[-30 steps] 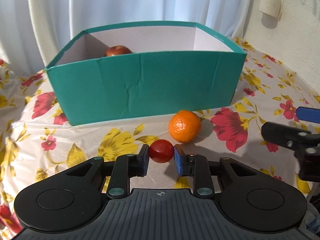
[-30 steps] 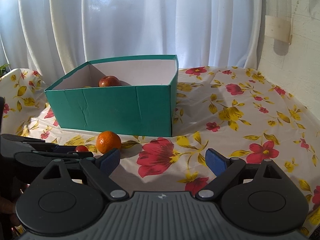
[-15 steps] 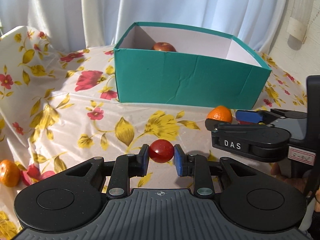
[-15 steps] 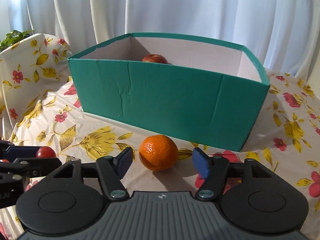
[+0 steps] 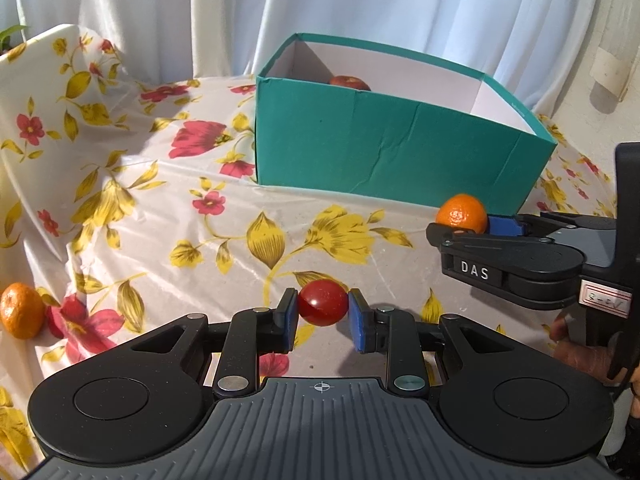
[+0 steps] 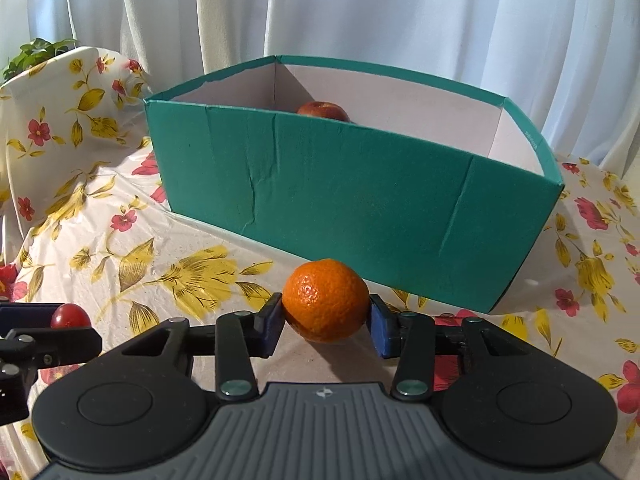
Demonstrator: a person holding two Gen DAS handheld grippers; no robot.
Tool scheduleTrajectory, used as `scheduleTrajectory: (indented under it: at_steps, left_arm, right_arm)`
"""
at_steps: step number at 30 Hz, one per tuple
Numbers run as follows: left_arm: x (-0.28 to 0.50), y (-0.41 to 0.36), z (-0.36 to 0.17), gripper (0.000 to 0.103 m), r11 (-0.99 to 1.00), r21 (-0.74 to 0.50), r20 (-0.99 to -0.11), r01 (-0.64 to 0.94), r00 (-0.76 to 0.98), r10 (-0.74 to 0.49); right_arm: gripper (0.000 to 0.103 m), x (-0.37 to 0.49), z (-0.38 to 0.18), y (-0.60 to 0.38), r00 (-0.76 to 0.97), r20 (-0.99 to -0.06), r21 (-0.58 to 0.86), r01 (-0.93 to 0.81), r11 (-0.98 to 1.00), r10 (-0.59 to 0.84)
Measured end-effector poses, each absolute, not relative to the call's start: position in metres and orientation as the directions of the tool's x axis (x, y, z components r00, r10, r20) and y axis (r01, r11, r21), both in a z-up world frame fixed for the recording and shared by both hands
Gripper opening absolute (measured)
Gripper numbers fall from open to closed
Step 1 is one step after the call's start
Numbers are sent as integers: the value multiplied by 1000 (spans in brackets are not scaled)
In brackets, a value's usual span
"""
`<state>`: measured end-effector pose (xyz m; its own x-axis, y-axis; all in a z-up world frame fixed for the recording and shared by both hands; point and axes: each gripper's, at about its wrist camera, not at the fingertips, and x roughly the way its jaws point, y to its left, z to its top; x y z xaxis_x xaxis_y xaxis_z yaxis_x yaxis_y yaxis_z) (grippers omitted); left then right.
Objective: Organize fruits
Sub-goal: 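Drop the cherry tomato into the teal box with the left tool while the right tool carries the mandarin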
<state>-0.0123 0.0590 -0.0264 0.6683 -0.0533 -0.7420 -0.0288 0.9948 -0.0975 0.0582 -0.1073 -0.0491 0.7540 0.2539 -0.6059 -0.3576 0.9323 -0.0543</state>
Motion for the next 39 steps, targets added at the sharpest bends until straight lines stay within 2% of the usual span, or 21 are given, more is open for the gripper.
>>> scheduleTrajectory:
  at_steps: [17,33,39]
  left_arm:
    - [29,40,26,30,996,-80,-663,-29,748,-32]
    - [96,21,50,30,998,-60,-622,-25,782,-18]
    - [118,17,44,30,998,-66,-635,-5,772,-38]
  right_arm:
    - [44,24,23,-150,858,-470,-35,-250,968,205]
    - [44,9,38,-177,892,-429,-4,-159,987,142]
    - [44,10,40,-181,896,-426,-9,-139,990,122]
